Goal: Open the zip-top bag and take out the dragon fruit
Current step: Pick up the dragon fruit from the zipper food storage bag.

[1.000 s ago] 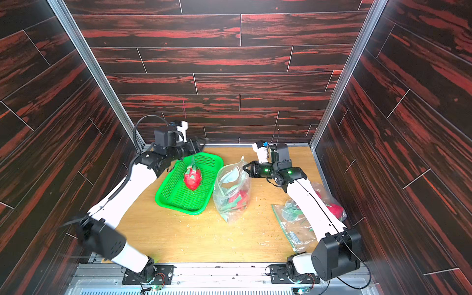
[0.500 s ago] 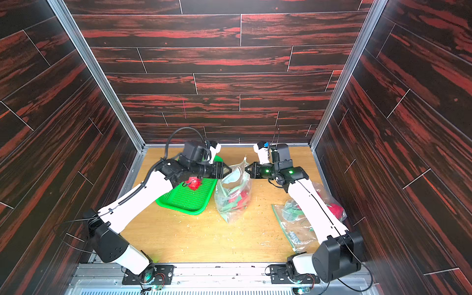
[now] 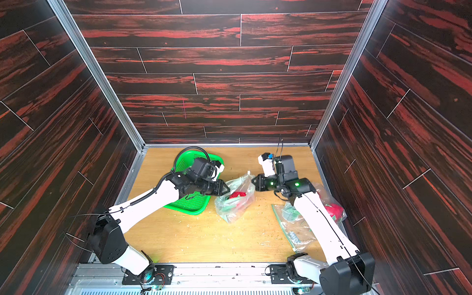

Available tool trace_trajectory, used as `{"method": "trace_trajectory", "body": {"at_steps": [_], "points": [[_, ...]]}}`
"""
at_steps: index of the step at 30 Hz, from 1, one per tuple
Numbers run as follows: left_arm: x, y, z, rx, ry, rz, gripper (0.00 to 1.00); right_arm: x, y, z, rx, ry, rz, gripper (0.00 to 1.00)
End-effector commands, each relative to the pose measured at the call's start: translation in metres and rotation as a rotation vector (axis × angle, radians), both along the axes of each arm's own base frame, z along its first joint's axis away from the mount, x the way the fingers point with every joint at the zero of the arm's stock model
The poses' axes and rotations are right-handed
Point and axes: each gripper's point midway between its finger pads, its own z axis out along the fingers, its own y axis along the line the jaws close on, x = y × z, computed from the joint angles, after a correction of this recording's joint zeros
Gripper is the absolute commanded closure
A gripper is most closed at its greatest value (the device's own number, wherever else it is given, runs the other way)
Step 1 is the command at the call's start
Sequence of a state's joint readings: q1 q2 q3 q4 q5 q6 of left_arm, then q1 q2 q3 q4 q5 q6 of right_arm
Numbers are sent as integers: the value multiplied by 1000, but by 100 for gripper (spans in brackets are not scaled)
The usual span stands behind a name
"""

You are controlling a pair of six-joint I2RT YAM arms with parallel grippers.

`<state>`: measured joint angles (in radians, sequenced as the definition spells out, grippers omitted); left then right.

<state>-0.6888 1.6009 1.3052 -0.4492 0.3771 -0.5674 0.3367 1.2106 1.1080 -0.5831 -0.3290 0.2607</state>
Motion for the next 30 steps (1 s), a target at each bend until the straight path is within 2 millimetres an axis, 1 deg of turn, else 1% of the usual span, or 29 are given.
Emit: {"method": "trace_trajectory", "body": {"at_steps": [1, 3, 4, 6, 7, 10, 11, 13, 16, 18, 21, 23, 27, 30], "points": [[-9, -3, 11, -61, -18, -12, 93, -13, -1, -9, -9, 23, 21, 96], [-8, -4, 10, -69, -34, -6, 100, -22, 5, -7, 27, 41, 61, 91], [-7, -5, 11, -74, -52, -3, 100, -26, 8, -1, 43, 33, 78, 87], [-3, -2, 9, -65, -82, 24, 100, -34, 14, 15, 59, 0, 115, 79], [-1, -2, 10, -70, -95, 37, 100, -38, 17, 26, 60, -23, 133, 76], [2, -4, 13, -101, -112, 55, 100, -54, 27, 58, 26, -108, 197, 69], [3, -5, 15, -112, -116, 64, 100, -60, 33, 66, 13, -136, 228, 68], [4, -6, 18, -127, -124, 71, 100, -68, 42, 77, -11, -169, 263, 67], [5, -6, 24, -138, -141, 76, 100, -78, 62, 85, -1, -178, 340, 67], [5, -7, 29, -153, -149, 76, 100, -75, 70, 76, 2, -162, 354, 68], [3, -8, 37, -177, -159, 71, 100, -66, 79, 45, -18, -110, 369, 71], [3, -8, 39, -186, -160, 72, 100, -55, 83, 23, -38, -78, 350, 72], [0, -7, 42, -193, -164, 69, 100, -41, 87, -6, -52, -36, 306, 72], [-1, -4, 45, -189, -173, 71, 100, -37, 92, -26, -50, 15, 302, 72]]}}
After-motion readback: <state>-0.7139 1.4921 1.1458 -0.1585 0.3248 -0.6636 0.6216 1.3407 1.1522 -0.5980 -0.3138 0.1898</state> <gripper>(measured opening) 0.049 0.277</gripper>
